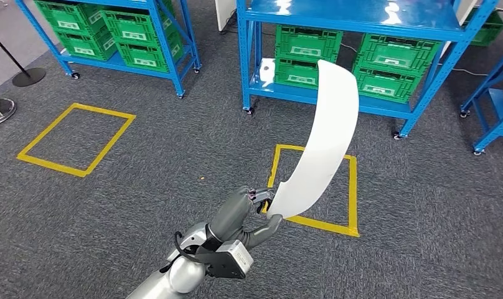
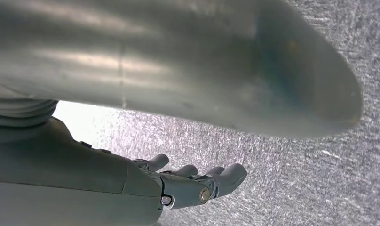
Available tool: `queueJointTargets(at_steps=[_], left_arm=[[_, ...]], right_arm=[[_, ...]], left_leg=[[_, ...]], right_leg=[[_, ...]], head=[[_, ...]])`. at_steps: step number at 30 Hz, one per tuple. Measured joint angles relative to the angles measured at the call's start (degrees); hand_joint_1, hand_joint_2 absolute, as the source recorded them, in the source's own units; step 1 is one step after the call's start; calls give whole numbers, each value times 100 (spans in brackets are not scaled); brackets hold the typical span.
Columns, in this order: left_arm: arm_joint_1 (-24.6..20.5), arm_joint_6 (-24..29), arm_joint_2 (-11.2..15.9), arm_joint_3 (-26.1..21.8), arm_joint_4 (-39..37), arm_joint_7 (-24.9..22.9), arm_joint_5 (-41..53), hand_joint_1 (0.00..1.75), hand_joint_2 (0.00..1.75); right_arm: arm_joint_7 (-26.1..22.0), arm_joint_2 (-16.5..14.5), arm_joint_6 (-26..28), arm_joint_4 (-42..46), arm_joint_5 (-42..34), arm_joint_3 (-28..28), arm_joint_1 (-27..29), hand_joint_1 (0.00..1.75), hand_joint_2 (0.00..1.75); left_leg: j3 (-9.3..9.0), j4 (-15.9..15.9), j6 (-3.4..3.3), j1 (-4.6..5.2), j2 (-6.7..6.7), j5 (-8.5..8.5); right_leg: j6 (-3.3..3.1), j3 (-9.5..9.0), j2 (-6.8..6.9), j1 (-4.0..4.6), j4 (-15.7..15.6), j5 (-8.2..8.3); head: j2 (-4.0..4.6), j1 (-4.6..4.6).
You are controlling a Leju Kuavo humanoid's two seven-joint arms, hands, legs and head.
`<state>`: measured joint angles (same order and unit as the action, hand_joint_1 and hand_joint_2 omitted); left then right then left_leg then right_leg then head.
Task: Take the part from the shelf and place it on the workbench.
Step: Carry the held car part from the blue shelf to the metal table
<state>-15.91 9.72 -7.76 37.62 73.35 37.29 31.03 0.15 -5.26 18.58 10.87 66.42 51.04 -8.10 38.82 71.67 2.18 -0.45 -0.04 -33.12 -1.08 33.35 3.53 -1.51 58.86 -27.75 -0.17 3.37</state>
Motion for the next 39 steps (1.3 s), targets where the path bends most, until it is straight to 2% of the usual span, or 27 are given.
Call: queueJointTargets(at_steps=[1, 3, 4, 5, 7, 9, 11, 12, 13, 14, 15, 16, 18, 20, 22, 23, 24, 26, 28, 29, 30, 31, 33, 35, 37, 38, 39], left_arm=[[-3, 5, 1, 0, -11, -10, -6, 175, 175], [-14, 7, -3, 0, -18, -19, -34, 175, 175], [-16, 6, -4, 0, -17, -22, -49, 175, 175], [-15, 5, -3, 0, -17, -29, -60, 175, 175], [-3, 1, 3, 0, -20, -53, -70, 175, 175], [-6, -37, 0, 0, -29, -73, -100, 175, 175], [-13, -101, -13, 4, -47, -63, -135, 175, 175], [-10, -134, -16, 7, -57, -48, -151, 175, 175], [0, -162, -14, 9, -65, -35, -175, 175, 175], [12, -197, -10, 11, -69, -30, -214, 175, 175], [23, -249, -8, 10, -68, -43, -260, 175, 175], [31, -310, -8, 10, -62, -73, -304, 175, 175], [39, -389, -10, 8, -51, -143, -351, 175, 175], [46, -365, -17, 5, -49, -161, -344, 175, 175], [53, -300, -17, -1, -49, -155, -276, 175, 175], [56, -255, -12, -5, -47, -161, -224, 175, 175], [58, -207, -8, -12, -45, -173, -169, 175, 175], [64, -151, -7, -21, -43, -197, -114, 175, 175], [90, -148, -9, -24, -47, -210, -104, 175, 175], [109, -152, -8, -24, -50, -211, -102, 175, 175], [125, -160, -8, -24, -51, -209, -102, 175, 175], [137, -171, -10, -24, -51, -202, -101, 175, 175], [142, -193, -22, -24, -51, -188, -99, 175, 175], [140, -193, -37, -24, -58, -169, -97, 175, 175], [148, -160, -40, -27, -78, -129, -96, 175, 175], [158, -134, -39, -31, -85, -96, -103, 175, 175], [166, -109, -39, -36, -88, -64, -113, 175, 175]], right_arm=[[22, -2, -2, 1, 8, -1, -9, 0, 0], [6, -2, -3, 1, 27, -5, -30, 0, 0], [-11, -1, -2, 1, 36, -8, -42, 0, 0], [-20, 0, 0, 1, 46, -11, -57, 0, 0], [4, -4, 1, 1, 67, -22, -97, 0, 0], [37, -10, -2, 1, 94, -42, -137, 0, 0], [56, -11, -7, 1, 107, -56, -153, 0, 0], [64, -9, -11, 1, 110, -57, -152, 0, 0], [69, -5, -18, 1, 114, -60, -150, 0, 0], [74, -3, -25, 1, 120, -63, -149, 0, 0], [81, -2, -31, 1, 126, -69, -150, 0, 0], [89, -1, -34, 1, 131, -74, -152, 0, 0], [92, 2, -32, 1, 128, -81, -154, 0, 0], [80, 6, -26, 1, 112, -83, -151, 0, 0], [65, 2, -22, 1, 101, -87, -150, 0, 0], [60, 0, -20, 2, 99, -90, -154, 0, 0], [56, -1, -14, 2, 97, -93, -157, 0, 0], [46, 2, 8, 3, 77, -95, -148, 0, 0], [25, 6, 34, 3, 44, -94, -121, 0, 0], [12, 8, 46, 3, 32, -94, -110, 0, 0], [-1, 8, 56, 3, 19, -93, -104, 0, 0], [-12, 8, 65, 3, 8, -93, -100, 0, 0], [-33, 7, 72, 3, -11, -92, -88, 0, 0], [-38, 8, 70, 3, -12, -92, -67, 0, 0], [-20, 9, 62, 3, 8, -92, -55, 0, 0], [-5, 12, 56, 3, 31, -93, -51, 0, 0], [15, 13, 45, 3, 52, -94, -42, 0, 0]], left_leg=[[-219, -388, 5, -9, -84, 188], [-573, -1073, -30, 20, -289, 407], [-642, -1234, -67, 37, -345, 438], [-627, -1267, -112, 58, -331, 432], [-598, -1293, -202, 58, -198, 484], [-603, -1344, -288, 43, -79, 543], [-590, -1363, -351, 43, 37, 588], [-572, -1358, -372, 54, 106, 601], [-553, -1349, -380, 69, 178, 608], [-536, -1335, -384, 82, 258, 613], [-521, -1314, -385, 91, 340, 617], [-508, -1290, -381, 96, 417, 618], [-470, -1244, -352, 104, 554, 620], [-423, -1228, -289, 97, 660, 639], [-387, -1239, -212, 83, 737, 666], [-361, -1205, -178, 91, 672, 643], [-296, -1081, -142, 99, 541, 562], [-17, -484, -76, 97, 198, 229], [313, 204, -26, 56, 61, -54], [368, 326, -13, 39, 40, -59], [314, 237, -7, 26, 18, 33], [144, -70, -11, 20, -36, 201], [-304, -863, -54, 45, -291, 488], [-515, -1263, -129, 83, -436, 571], [-506, -1299, -208, 98, -312, 587], [-511, -1320, -245, 95, -244, 605], [-519, -1343, -287, 86, -175, 625]], right_leg=[[19, -1, 61, -10, 11, -1], [87, -3, 165, -4, 30, -7], [129, -5, 209, 9, 31, -3], [172, -8, 255, 17, 22, 8], [254, -31, 318, 4, 1, 17], [307, 37, 106, -21, 202, -152], [308, 308, -207, -14, 813, -511], [296, 471, -277, 1, 1160, -662], [281, 584, -302, 19, 1393, -726], [261, 609, -314, 35, 1439, -686], [237, 529, -330, 48, 1276, -551], [209, 364, -376, 57, 954, -365], [161, 42, -600, 59, 307, -145], [131, -53, -715, 72, 78, -132], [80, -58, -596, 74, 42, -93], [47, -70, -539, 62, 17, -74], [9, -82, -473, 46, -11, -56], [-35, -95, -337, 36, -39, -46], [-45, -91, -178, 36, -39, -51], [-42, -90, -101, 34, -38, -55], [-35, -93, -28, 32, -38, -59], [-25, -102, 42, 31, -37, -66], [20, -131, 167, 47, -31, -93], [89, -156, 279, 78, -25, -116], [163, -181, 388, 79, -36, -124], [199, -186, 351, 64, -14, -156], [228, -153, 231, 49, 85, -237]], head=[[0, 0], [0, -3], [0, -6], [0, -10], [0, -15], [0, -24], [0, -39], [0, -46], [0, -47], [0, -47], [0, -47], [0, -46], [0, -46], [0, -45], [0, -46], [0, -42], [0, -25], [0, 7], [0, 19], [0, 19], [0, 20], [0, 20], [0, 19], [0, 9], [0, 1], [0, 0], [0, -3]])
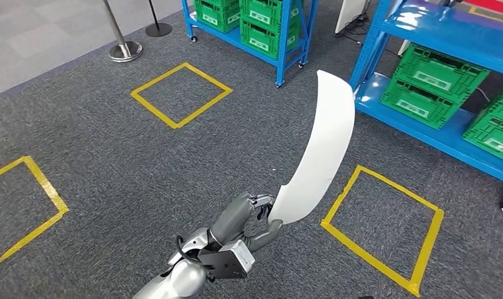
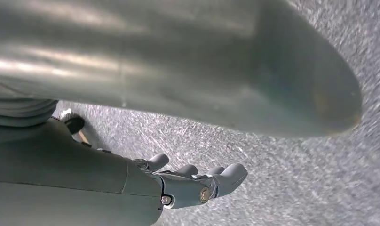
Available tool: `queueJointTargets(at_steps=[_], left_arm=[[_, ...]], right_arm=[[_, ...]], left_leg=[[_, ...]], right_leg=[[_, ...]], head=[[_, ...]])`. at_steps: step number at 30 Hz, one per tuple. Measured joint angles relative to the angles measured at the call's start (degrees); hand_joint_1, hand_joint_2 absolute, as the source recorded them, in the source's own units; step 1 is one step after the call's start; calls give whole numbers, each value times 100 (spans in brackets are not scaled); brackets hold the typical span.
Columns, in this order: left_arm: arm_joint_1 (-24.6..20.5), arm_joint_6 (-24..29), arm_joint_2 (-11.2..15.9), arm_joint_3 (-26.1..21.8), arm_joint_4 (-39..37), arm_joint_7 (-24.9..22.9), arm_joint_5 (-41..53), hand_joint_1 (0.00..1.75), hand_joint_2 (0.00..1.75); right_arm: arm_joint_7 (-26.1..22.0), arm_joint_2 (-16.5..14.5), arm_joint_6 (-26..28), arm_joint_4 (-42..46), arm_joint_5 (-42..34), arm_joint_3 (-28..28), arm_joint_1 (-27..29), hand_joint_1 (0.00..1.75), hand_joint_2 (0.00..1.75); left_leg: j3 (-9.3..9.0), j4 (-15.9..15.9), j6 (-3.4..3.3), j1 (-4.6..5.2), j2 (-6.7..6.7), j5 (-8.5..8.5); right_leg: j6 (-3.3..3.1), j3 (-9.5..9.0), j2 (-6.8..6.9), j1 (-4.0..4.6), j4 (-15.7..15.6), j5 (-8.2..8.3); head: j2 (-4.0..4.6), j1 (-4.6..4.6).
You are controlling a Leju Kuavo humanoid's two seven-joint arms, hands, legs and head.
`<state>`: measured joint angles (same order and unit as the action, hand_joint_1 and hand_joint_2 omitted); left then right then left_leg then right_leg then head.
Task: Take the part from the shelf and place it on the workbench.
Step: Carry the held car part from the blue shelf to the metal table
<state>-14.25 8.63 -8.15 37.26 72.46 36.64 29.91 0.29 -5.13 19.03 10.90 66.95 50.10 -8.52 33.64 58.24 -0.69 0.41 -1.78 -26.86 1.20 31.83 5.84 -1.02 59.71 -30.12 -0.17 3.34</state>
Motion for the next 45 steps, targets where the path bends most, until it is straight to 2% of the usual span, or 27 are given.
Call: queueJointTargets(at_steps=[1, 3, 4, 5, 6, 7, 9, 11, 13, 14, 16, 18, 20, 21, 23, 25, 27, 29, 31, 33, 35, 36, 37, 40, 42, 44, 45], left_arm=[[7, 23, -1, -4, 1, 27, -10, 175, 175], [14, 52, 4, -10, -5, 40, -28, 175, 175], [21, 61, 9, -15, -15, 29, -37, 175, 175], [27, 67, 17, -23, -28, 17, -44, 175, 175], [32, 75, 24, -34, -39, 7, -51, 175, 175], [33, 88, 28, -45, -45, 2, -54, 175, 175], [30, 122, 32, -60, -49, -7, -55, 175, 175], [28, 152, 31, -72, -49, -20, -57, 175, 175], [35, 163, 31, -93, -49, -20, -75, 175, 175], [40, 163, 32, -107, -48, -15, -92, 175, 175], [34, 147, 28, -132, -45, -22, -130, 175, 175], [21, 115, 17, -140, -46, -43, -144, 175, 175], [21, 102, 12, -141, -54, -64, -112, 175, 175], [22, 107, 13, -141, -54, -74, -82, 175, 175], [20, 127, 14, -141, -33, -103, -27, 175, 175], [9, 138, 10, -141, 6, -125, -10, 175, 175], [5, 140, 7, -143, 32, -135, -9, 175, 175], [14, 121, 9, -145, 33, -150, -9, 175, 175], [7, 100, 0, -145, 17, -163, -7, 175, 175], [-3, 118, -38, -145, -7, -188, 3, 175, 175], [12, 149, -72, -146, -34, -225, 8, 175, 175], [22, 151, -81, -146, -44, -234, -3, 175, 175], [30, 141, -87, -148, -50, -233, -26, 175, 175], [34, 70, -124, -161, -52, -200, -118, 175, 175], [34, 27, -147, -168, -52, -186, -137, 175, 175], [39, 4, -155, -173, -52, -180, -138, 175, 175], [43, 1, -156, -179, -50, -177, -138, 175, 175]], right_arm=[[26, 2, -14, -1, 23, -1, 14, 0, 0], [84, 7, -46, -2, 51, -2, 54, 0, 0], [101, 9, -63, -2, 64, -2, 71, 0, 0], [106, 13, -76, -2, 75, -2, 82, 0, 0], [101, 15, -87, -2, 85, -4, 84, 0, 0], [96, 16, -94, -2, 93, -7, 75, 0, 0], [97, 17, -102, -2, 114, -16, 42, 0, 0], [103, 19, -111, -2, 137, -34, 3, 0, 0], [76, 18, -113, -2, 148, -60, -41, 0, 0], [59, 14, -112, -1, 148, -72, -64, 0, 0], [38, 11, -106, 0, 148, -89, -99, 0, 0], [38, 18, -101, 1, 146, -97, -111, 0, 0], [38, 27, -112, 1, 154, -103, -114, 0, 0], [45, 29, -124, 1, 168, -110, -119, 0, 0], [72, 30, -147, 1, 193, -133, -134, 0, 0], [73, 30, -155, 1, 193, -150, -145, 0, 0], [29, 30, -151, 1, 178, -152, -150, 0, 0], [4, 22, -146, 1, 164, -154, -167, 0, 0], [20, 14, -141, 1, 156, -156, -173, 0, 0], [55, 15, -127, 1, 127, -157, -140, 0, 0], [82, 21, -105, 1, 90, -156, -79, 0, 0], [86, 27, -94, 1, 74, -155, -48, 0, 0], [83, 31, -86, 1, 59, -154, -27, 0, 0], [60, 41, -70, 1, 20, -149, -16, 0, 0], [47, 42, -68, 1, 11, -147, -30, 0, 0], [43, 37, -70, 1, 15, -146, -43, 0, 0], [42, 32, -70, 1, 18, -146, -46, 0, 0]], left_leg=[[-9, -22, -38, -12, 66, 22], [10, -23, -83, -10, 208, 38], [21, -15, -92, -3, 292, 42], [31, -2, -96, 4, 379, 43], [38, 16, -94, 7, 467, 43], [42, 37, -89, 6, 550, 41], [61, 87, -55, 7, 688, 30], [102, 113, 13, 7, 808, 36], [144, 89, 94, -3, 917, 69], [160, 96, 124, -5, 889, 69], [290, 338, 182, 6, 623, -93], [607, 1019, 235, -11, 315, -467], [896, 1636, 278, -47, 240, -700], [897, 1663, 289, -61, 221, -661], [565, 1089, 289, -76, 115, -350], [153, 344, 247, -53, -107, -103], [25, 85, 186, -19, -170, -49], [31, 55, 114, -17, -32, -8], [14, -1, 37, -39, 90, 38], [10, -19, -14, -49, 211, 64], [27, -7, -34, -39, 367, 68], [33, 6, -36, -35, 452, 68], [37, 22, -32, -36, 534, 67], [60, 82, 24, -39, 743, 52], [92, 91, 103, -39, 842, 55], [124, 66, 183, -48, 916, 77], [149, 94, 213, -44, 852, 55]], right_leg=[[20, 92, -169, -12, 214, -135], [26, 442, -477, -15, 937, -479], [25, 624, -529, -9, 1278, -586], [20, 737, -550, -4, 1463, -595], [10, 747, -562, -1, 1427, -491], [-2, 647, -585, -2, 1172, -299], [-24, 314, -772, -16, 419, 41], [-53, 143, -921, -16, 24, 129], [-111, 128, -857, -8, -11, 134], [-150, 112, -798, -12, -31, 153], [-235, 76, -673, -28, -79, 187], [-285, 72, -531, -11, -93, 189], [-296, 79, -376, -1, -90, 185], [-294, 79, -303, -1, -89, 182], [-276, 69, -166, -2, -81, 171], [-224, 53, -47, 19, -60, 141], [-149, 37, 57, 36, -53, 124], [-67, 11, 115, 14, -67, 116], [-3, 72, -136, -20, 110, -28], [21, 366, -471, -34, 733, -359], [23, 716, -555, -30, 1402, -583], [19, 783, -565, -30, 1495, -546], [12, 741, -577, -33, 1361, -405], [-15, 269, -789, -52, 301, 88], [-52, 145, -876, -34, 11, 134], [-124, 128, -770, -18, -13, 161], [-166, 111, -713, -23, -35, 178]], head=[[0, -6], [0, -18], [0, -21], [0, -21], [0, -21], [0, -21], [0, -21], [0, -19], [0, -16], [0, -16], [0, 1], [0, 17], [0, 18], [0, 18], [0, 18], [0, 14], [0, 7], [0, 4], [0, -6], [0, -25], [0, -34], [0, -35], [0, -36], [0, -36], [0, -35], [0, -33], [0, -32]])
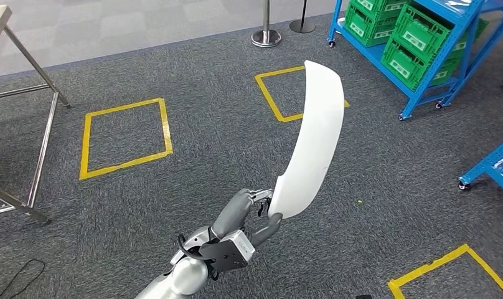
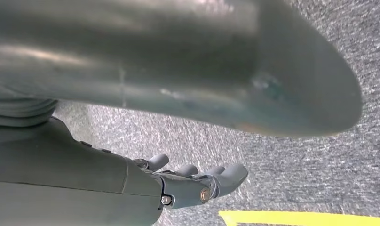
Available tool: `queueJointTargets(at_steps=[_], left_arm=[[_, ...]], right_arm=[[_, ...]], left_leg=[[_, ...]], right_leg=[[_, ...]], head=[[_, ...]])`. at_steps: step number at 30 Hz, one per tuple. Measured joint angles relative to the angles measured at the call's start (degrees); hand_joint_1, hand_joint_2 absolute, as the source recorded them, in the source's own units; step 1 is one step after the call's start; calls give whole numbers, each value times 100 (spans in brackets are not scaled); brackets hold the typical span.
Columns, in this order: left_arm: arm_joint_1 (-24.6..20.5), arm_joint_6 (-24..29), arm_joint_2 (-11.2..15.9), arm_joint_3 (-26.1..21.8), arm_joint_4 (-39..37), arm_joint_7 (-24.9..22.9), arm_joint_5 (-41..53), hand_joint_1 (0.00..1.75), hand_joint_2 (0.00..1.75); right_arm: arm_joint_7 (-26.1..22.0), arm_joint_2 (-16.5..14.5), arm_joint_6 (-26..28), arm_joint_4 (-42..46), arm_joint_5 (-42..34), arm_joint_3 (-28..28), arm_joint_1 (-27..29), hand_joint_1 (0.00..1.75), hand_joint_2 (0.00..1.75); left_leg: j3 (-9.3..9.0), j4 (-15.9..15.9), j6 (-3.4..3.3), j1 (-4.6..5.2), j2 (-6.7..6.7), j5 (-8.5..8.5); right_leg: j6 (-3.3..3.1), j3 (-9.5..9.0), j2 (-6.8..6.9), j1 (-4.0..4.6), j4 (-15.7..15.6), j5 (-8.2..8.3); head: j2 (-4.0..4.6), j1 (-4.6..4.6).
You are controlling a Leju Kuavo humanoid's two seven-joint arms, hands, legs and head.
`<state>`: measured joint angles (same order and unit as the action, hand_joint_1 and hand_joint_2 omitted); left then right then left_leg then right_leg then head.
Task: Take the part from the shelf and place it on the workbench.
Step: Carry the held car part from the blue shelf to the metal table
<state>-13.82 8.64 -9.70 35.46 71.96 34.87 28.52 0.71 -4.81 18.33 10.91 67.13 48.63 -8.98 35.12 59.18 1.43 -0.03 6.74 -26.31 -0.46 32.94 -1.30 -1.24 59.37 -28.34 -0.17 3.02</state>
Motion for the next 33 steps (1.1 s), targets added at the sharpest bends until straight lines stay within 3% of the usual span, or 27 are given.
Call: queueJointTargets(at_steps=[1, 3, 5, 6, 7, 8, 10, 12, 14, 15, 17, 19, 21, 22, 23, 25, 27, 29, 30, 31, 33], left_arm=[[1, -1, 0, -7, 2, 1, 0, 175, 175], [3, -1, 0, -17, 6, -2, -2, 175, 175], [19, -22, 3, -26, 1, -1, -30, 175, 175], [34, -40, 4, -32, -3, 3, -50, 175, 175], [49, -64, 5, -39, -3, 4, -68, 175, 175], [61, -84, 5, -44, 3, 3, -73, 175, 175], [68, -107, 3, -51, 28, -12, -68, 175, 175], [64, -139, 2, -59, 42, -51, -65, 175, 175], [64, -186, 11, -73, 29, -97, -66, 175, 175], [66, -201, 17, -82, 21, -108, -66, 175, 175], [57, -209, 16, -98, 7, -119, -66, 175, 175], [53, -211, 6, -106, -10, -122, -66, 175, 175], [66, -219, 4, -106, -36, -125, -66, 175, 175], [72, -222, 4, -106, -47, -127, -66, 175, 175], [73, -223, 4, -106, -54, -128, -66, 175, 175], [66, -239, 4, -106, -57, -130, -59, 175, 175], [63, -320, 4, -105, -50, -151, -31, 175, 175], [84, -424, 13, -104, -24, -193, 4, 175, 175], [101, -454, 23, -104, -1, -215, 17, 175, 175], [114, -463, 37, -105, 26, -226, 19, 175, 175], [126, -453, 59, -109, 80, -204, -1, 175, 175]], right_arm=[[-2, -5, 2, 0, 4, 0, 2, 0, 0], [-2, -10, 7, 0, 8, 0, 16, 0, 0], [-2, -11, 9, 0, 8, 0, 35, 0, 0], [-3, -15, 9, 0, 8, 0, 40, 0, 0], [-3, -20, 10, 0, 9, 0, 41, 0, 0], [-1, -28, 10, 0, 9, 0, 40, 0, 0], [3, -41, 14, 0, 10, 0, 42, 0, 0], [0, -46, 19, 0, 10, 0, 47, 0, 0], [-4, -57, 20, 0, 11, 0, 43, 0, 0], [-8, -63, 20, 0, 13, 0, 35, 0, 0], [-16, -73, 19, 0, 17, -1, 30, 0, 0], [-19, -76, 17, 0, 18, -2, 49, 0, 0], [-14, -76, 16, 0, 15, -1, 75, 0, 0], [-12, -75, 16, 0, 14, -1, 83, 0, 0], [-11, -75, 16, 0, 13, 0, 86, 0, 0], [-14, -74, 13, 0, 18, 0, 81, 0, 0], [11, -74, -3, 0, 49, -2, 68, 0, 0], [62, -75, -16, 0, 83, -4, 53, 0, 0], [79, -77, -17, 1, 89, -4, 45, 0, 0], [72, -79, -15, 2, 86, -4, 38, 0, 0], [14, -74, -11, 6, 50, -4, 35, 0, 0]], left_leg=[[63, 118, 25, 6, -125, -80], [331, 698, 56, 13, -458, -416], [668, 1408, 81, -3, -589, -725], [734, 1558, 87, -9, -609, -747], [689, 1489, 88, -14, -632, -666], [528, 1201, 82, -15, -679, -506], [87, 418, 43, 3, -950, -194], [-128, 21, -18, 36, -1121, -82], [-121, -19, -84, 58, -1002, -63], [-129, -47, -119, 51, -929, -43], [-161, -103, -192, 16, -786, 6], [-147, -111, -228, -2, -642, 26], [-134, -95, -236, 0, -466, 28], [-131, -81, -233, -1, -374, 26], [-131, -64, -226, -5, -288, 22], [-119, -22, -184, -14, -144, 6], [-81, 6, -104, -16, -25, -1], [-42, -15, -17, -24, 80, 20], [-27, -13, 14, -29, 69, 22], [9, 45, 37, -23, -23, -19], [224, 505, 61, -9, -351, -293]], right_leg=[[-47, -18, 61, -4, -23, 15], [-115, -33, 193, 10, -48, 21], [-145, -29, 337, 31, -46, 9], [-148, -29, 409, 36, -43, 4], [-146, -31, 480, 38, -41, -1], [-139, -38, 548, 39, -38, -8], [-99, -63, 672, 54, -23, -38], [-34, -88, 780, 71, -8, -66], [38, -122, 902, 65, -24, -80], [74, -133, 877, 50, -8, -106], [128, -33, 600, 19, 268, -303], [154, 298, 263, 5, 963, -639], [166, 613, 173, 9, 1521, -775], [164, 642, 160, 8, 1510, -677], [159, 563, 138, 4, 1277, -486], [154, 247, -49, -20, 516, -108], [126, 68, -212, -22, 89, 7], [60, 51, -162, -2, 47, 6], [19, 39, -101, -4, 30, 21], [-27, 26, -42, -9, 9, 37], [-105, 13, 99, -3, -23, 56]], head=[[0, 10], [0, 30], [0, 39], [0, 39], [0, 39], [0, 39], [0, 38], [0, 32], [0, 30], [0, 27], [0, 14], [0, -4], [0, -12], [0, -12], [0, -13], [0, -14], [0, -17], [0, -19], [0, -19], [0, -11], [0, 12]])
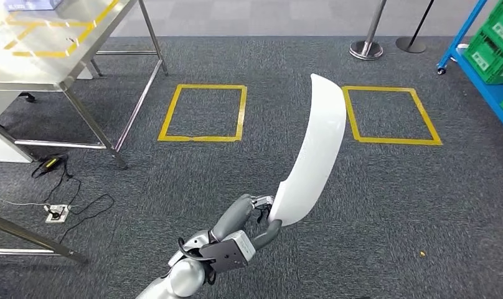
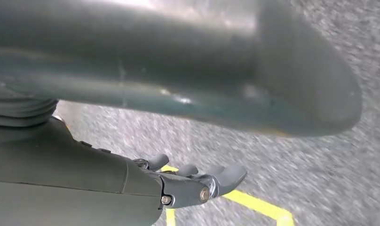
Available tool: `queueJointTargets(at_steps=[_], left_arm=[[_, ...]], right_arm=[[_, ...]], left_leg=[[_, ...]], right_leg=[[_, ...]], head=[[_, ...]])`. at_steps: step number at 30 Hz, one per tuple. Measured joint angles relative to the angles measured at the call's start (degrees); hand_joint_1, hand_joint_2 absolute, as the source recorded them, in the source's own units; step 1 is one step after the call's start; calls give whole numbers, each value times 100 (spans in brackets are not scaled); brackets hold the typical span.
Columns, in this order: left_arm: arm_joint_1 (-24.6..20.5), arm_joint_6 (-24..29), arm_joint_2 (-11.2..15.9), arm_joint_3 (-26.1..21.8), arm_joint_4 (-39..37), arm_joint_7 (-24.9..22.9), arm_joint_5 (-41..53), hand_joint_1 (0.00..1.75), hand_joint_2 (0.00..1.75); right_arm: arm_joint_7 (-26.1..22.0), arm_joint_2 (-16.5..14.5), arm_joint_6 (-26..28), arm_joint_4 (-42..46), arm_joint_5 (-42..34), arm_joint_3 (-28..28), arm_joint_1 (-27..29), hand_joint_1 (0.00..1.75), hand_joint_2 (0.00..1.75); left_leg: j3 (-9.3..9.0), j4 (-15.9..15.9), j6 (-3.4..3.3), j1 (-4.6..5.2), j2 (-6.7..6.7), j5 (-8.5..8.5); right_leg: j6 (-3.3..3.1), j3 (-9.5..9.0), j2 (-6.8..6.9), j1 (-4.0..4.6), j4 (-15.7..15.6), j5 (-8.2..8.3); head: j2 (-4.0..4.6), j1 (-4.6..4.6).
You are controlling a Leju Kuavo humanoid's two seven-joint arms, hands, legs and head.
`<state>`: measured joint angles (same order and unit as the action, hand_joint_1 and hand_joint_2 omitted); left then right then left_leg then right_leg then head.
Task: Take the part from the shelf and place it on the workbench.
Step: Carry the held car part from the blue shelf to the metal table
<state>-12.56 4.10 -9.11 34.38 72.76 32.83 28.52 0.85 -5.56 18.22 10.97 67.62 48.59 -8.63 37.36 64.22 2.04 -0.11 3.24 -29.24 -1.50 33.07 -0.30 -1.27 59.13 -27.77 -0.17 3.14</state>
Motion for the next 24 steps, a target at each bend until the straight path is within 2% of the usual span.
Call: queueJointTargets(at_steps=[1, 2, 3, 4, 5, 6, 8, 9, 10, 12, 13, 14, 16, 17, 18, 19, 20, 21, 22, 23, 24], left_arm=[[1, 19, 9, -3, 17, 31, -11, 175, 175], [4, 44, 17, -6, 26, 57, -18, 175, 175], [9, 72, 30, -10, 28, 75, -12, 175, 175], [17, 103, 43, -13, 32, 84, 4, 175, 175], [29, 127, 55, -14, 44, 86, 22, 175, 175], [39, 145, 63, -15, 65, 85, 40, 175, 175], [49, 157, 65, -15, 115, 79, 56, 175, 175], [49, 152, 62, -15, 130, 69, 63, 175, 175], [49, 127, 60, -15, 135, 57, 70, 175, 175], [54, -3, 51, -13, 137, 32, 57, 175, 175], [57, -66, 41, -14, 138, 12, 25, 175, 175], [57, -101, 24, -17, 139, -17, -16, 175, 175], [56, -87, -21, -41, 135, -60, -102, 175, 175], [58, -78, -37, -57, 128, -43, -141, 175, 175], [66, -61, -45, -75, 122, 9, -179, 175, 175], [77, -22, -46, -89, 119, 70, -199, 175, 175], [87, 43, -46, -103, 120, 121, -196, 175, 175], [96, 121, -46, -119, 126, 153, -185, 175, 175], [100, 192, -48, -134, 132, 160, -168, 175, 175], [102, 243, -51, -152, 138, 149, -155, 175, 175], [104, 263, -54, -169, 144, 126, -152, 175, 175]], right_arm=[[-34, 5, -1, 2, -21, 1, 3, 0, 0], [-57, 9, -6, 4, -36, 1, 4, 0, 0], [-66, 11, -12, 4, -38, 2, 2, 0, 0], [-61, 12, -19, 5, -27, 1, -4, 0, 0], [-46, 10, -22, 5, -16, 1, -12, 0, 0], [-31, 8, -23, 5, -4, 0, -20, 0, 0], [-15, 2, -21, 5, -3, -1, -34, 0, 0], [-19, 1, -18, 5, -8, -1, -39, 0, 0], [-12, 0, -16, 5, -9, -1, -47, 0, 0], [44, -4, -14, 5, 10, -6, -69, 0, 0], [69, -6, -11, 6, 14, -9, -79, 0, 0], [69, -9, -8, 6, 3, -12, -82, 0, 0], [1, -12, -2, 6, -40, -14, -63, 0, 0], [-30, -13, -1, 5, -56, -13, -46, 0, 0], [-47, -13, -1, 5, -63, -13, -28, 0, 0], [-51, -13, -3, 5, -63, -12, -14, 0, 0], [-52, -12, -5, 5, -61, -11, -6, 0, 0], [-57, -11, -9, 6, -56, -11, -4, 0, 0], [-64, -11, -13, 6, -49, -11, -7, 0, 0], [-68, -10, -15, 6, -44, -11, -14, 0, 0], [-66, -10, -16, 6, -37, -12, -25, 0, 0]], left_leg=[[174, 369, 9, 4, -143, -193], [345, 737, 17, 0, -216, -355], [455, 983, 22, -4, -249, -431], [468, 1035, 21, -6, -268, -403], [366, 864, 14, -5, -299, -280], [171, 516, -1, -2, -365, -102], [-233, -227, -60, 29, -607, 151], [-345, -433, -94, 46, -678, 201], [-378, -507, -126, 65, -697, 204], [-375, -527, -192, 64, -551, 243], [-381, -551, -227, 52, -486, 265], [-389, -576, -261, 34, -422, 288], [-389, -600, -304, 10, -306, 314], [-378, -596, -314, 9, -237, 318], [-370, -589, -319, 10, -160, 320], [-364, -578, -320, 11, -80, 320], [-362, -562, -317, 10, 3, 319], [-361, -544, -308, 6, 81, 316], [-357, -527, -293, 0, 149, 313], [-343, -508, -265, 2, 216, 309], [-326, -500, -228, 3, 273, 312]], right_leg=[[-23, 2, 70, 14, -2, -3], [-34, 6, 149, 26, -1, -6], [-38, 8, 227, 34, 1, -10], [-39, 8, 300, 38, 4, -14], [-36, 4, 372, 41, 7, -19], [-27, -5, 443, 42, 10, -28], [14, -31, 571, 62, 21, -56], [42, -44, 627, 73, 24, -66], [75, -54, 677, 82, 25, -71], [142, -70, 762, 68, 25, -83], [178, -64, 693, 52, 67, -122], [209, -14, 559, 38, 194, -211], [255, 257, 207, 22, 781, -520], [267, 447, 119, 23, 1156, -672], [273, 602, 84, 24, 1446, -752], [272, 672, 71, 25, 1552, -724], [266, 634, 56, 24, 1433, -589], [255, 493, 18, 19, 1115, -382], [243, 308, -83, 8, 716, -208], [234, 151, -187, 5, 374, -91], [222, 53, -262, 6, 153, -40]], head=[[0, 11], [0, 14], [0, 14], [0, 13], [0, 14], [0, 14], [0, 12], [0, 9], [0, 6], [0, 5], [0, 3], [0, -2], [0, -17], [0, -23], [0, -26], [0, -27], [0, -27], [0, -27], [0, -27], [0, -28], [0, -27]])
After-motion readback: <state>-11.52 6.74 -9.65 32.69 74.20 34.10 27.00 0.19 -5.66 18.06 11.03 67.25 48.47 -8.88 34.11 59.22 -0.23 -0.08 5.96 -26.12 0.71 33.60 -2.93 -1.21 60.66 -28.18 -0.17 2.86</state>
